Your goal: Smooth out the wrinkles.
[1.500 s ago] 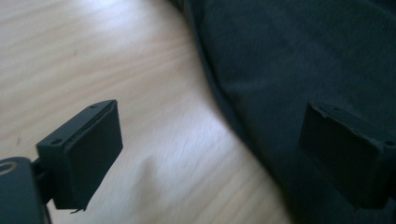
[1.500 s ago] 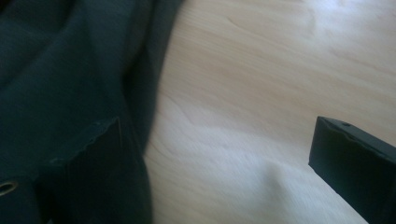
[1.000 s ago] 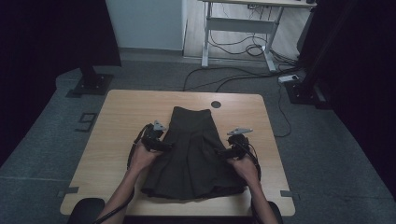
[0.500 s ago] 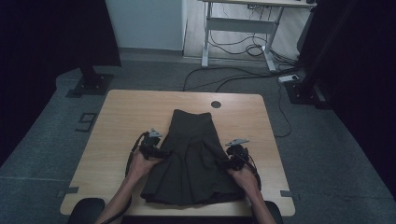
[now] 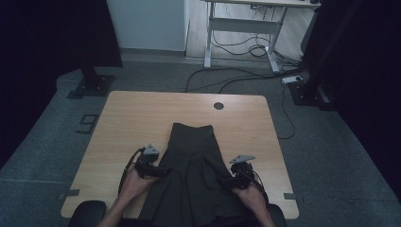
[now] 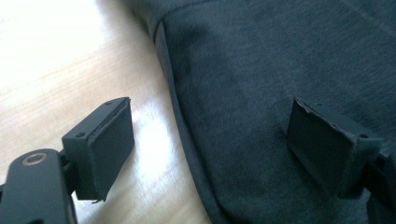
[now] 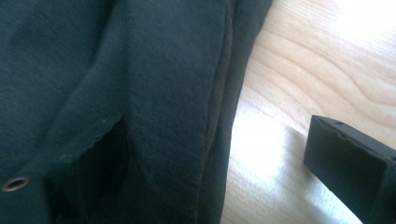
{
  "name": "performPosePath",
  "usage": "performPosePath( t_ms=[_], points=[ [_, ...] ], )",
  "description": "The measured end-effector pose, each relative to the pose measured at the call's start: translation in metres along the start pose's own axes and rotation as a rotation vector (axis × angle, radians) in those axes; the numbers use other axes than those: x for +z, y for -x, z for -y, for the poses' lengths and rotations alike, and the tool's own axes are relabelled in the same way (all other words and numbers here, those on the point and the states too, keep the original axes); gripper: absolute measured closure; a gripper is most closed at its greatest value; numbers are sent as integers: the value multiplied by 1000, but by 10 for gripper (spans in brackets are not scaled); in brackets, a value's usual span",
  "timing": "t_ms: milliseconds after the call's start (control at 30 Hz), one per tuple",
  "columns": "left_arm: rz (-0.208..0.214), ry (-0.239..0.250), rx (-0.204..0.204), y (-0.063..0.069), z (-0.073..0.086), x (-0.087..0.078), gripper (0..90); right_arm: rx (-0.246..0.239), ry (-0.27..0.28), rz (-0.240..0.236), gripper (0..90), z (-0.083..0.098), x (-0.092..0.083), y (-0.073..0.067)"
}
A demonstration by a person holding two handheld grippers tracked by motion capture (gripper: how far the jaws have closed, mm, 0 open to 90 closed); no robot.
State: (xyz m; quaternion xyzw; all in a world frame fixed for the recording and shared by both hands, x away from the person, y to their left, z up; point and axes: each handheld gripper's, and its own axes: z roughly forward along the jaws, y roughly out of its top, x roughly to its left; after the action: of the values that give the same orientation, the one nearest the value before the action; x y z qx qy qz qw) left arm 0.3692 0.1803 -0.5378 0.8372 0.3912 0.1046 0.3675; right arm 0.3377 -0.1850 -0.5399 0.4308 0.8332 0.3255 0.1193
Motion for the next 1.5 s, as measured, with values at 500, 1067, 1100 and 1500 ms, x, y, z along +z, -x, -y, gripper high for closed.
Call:
performPosePath(
  t_ms=[500,1067,1100,1500],
  points=[
    [-20,28,59,-30,-76,10,167,-11,85,-26,115,-80,8,19],
    [-101,-26,-20,-52,-80,59,179,14,7,32,143,-133,72,35],
    [-113,-30,-22,-53,-78,61,175,20,2,32,146,-132,74,38],
    [-69,-36,-10,-54,-73,66,337,-15,-4,-29,530,-117,89,39]
  ],
)
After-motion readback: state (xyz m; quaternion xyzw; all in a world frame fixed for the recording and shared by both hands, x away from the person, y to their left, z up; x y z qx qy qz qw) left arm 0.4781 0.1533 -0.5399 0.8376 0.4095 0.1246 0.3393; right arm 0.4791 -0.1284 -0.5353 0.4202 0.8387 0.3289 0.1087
